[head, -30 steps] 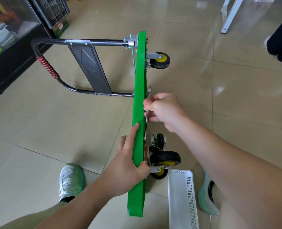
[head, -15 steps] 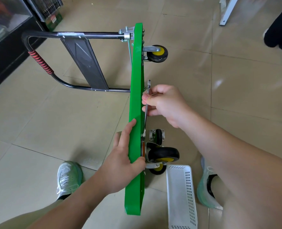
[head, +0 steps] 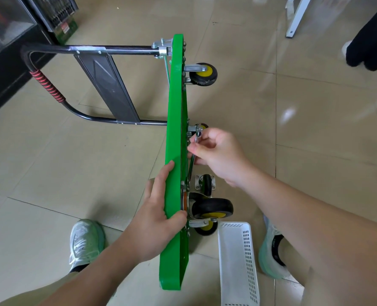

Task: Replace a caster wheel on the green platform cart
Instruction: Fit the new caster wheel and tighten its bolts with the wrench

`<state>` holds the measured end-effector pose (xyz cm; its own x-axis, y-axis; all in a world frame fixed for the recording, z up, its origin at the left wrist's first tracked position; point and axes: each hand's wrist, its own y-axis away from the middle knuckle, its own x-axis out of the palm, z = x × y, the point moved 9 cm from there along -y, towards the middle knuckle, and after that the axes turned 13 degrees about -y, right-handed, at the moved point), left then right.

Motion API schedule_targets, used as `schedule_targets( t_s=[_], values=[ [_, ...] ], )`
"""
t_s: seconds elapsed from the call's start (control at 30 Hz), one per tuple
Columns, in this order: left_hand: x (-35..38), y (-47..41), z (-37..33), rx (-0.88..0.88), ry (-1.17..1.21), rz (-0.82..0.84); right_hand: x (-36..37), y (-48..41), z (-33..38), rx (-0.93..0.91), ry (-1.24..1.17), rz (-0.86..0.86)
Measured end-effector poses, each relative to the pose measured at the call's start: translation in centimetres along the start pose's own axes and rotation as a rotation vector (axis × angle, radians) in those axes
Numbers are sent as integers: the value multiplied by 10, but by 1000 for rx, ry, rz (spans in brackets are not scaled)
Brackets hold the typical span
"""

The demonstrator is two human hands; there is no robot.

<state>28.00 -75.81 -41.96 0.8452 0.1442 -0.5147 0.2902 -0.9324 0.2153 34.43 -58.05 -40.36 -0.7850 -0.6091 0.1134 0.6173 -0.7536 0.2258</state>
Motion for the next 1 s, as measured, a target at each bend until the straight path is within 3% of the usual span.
schedule_targets(
  t_s=[1.0],
  values=[
    [-9,-8,-5,23,-13,12,10,-38,-46,169,-29,42]
  ],
)
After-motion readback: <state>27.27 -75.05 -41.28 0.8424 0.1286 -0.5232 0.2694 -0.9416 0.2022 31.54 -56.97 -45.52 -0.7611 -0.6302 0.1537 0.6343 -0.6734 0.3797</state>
